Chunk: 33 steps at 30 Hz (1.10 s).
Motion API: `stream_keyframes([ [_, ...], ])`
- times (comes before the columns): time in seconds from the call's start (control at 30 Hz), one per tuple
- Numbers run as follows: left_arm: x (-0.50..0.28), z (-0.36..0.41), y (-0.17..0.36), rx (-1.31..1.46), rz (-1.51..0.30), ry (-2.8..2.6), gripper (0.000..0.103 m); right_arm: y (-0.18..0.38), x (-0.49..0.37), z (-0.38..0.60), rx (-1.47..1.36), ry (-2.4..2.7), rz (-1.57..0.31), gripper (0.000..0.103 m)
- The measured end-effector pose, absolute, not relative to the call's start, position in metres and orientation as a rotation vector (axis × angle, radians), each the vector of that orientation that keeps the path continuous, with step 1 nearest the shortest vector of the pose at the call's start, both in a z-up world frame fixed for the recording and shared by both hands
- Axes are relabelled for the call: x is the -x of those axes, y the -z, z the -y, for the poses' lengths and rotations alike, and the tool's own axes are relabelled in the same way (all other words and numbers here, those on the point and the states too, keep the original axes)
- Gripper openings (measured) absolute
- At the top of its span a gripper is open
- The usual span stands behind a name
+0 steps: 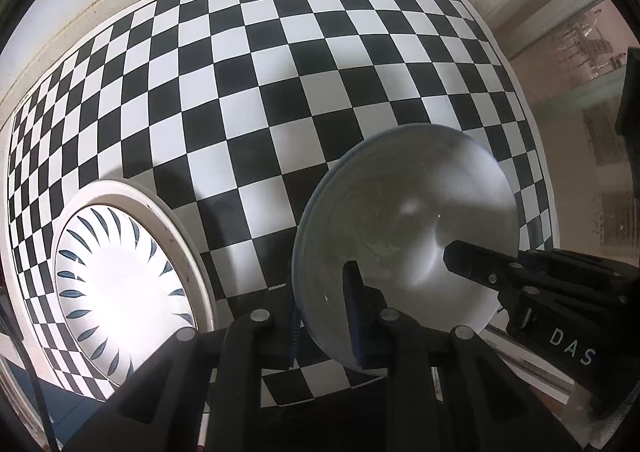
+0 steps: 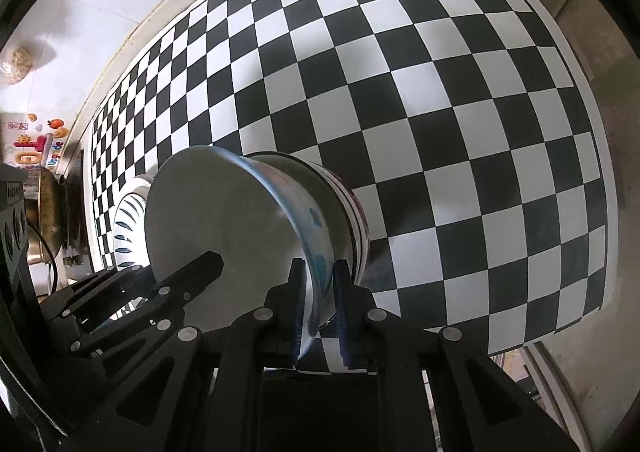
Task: Organize plates and bowls
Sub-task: 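Lower the blue-dotted bowl into the bowl stack with both grippers, then open both grippers off the bowl rim and raise them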
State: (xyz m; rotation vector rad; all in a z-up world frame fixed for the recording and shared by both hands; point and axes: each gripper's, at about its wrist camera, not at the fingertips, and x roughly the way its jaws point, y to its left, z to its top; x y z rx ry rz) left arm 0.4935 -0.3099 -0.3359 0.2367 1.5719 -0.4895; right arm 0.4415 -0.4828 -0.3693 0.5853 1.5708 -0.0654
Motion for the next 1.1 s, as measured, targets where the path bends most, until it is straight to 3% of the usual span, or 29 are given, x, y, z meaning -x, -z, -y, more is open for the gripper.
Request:
stream_keyframes([
  [1.1,-0.493,0.309,0.321,-0.243,-1.557,0.481,0.018,0.363,-0.429,0.491,-0.585,0.121,-1.565,0.018],
])
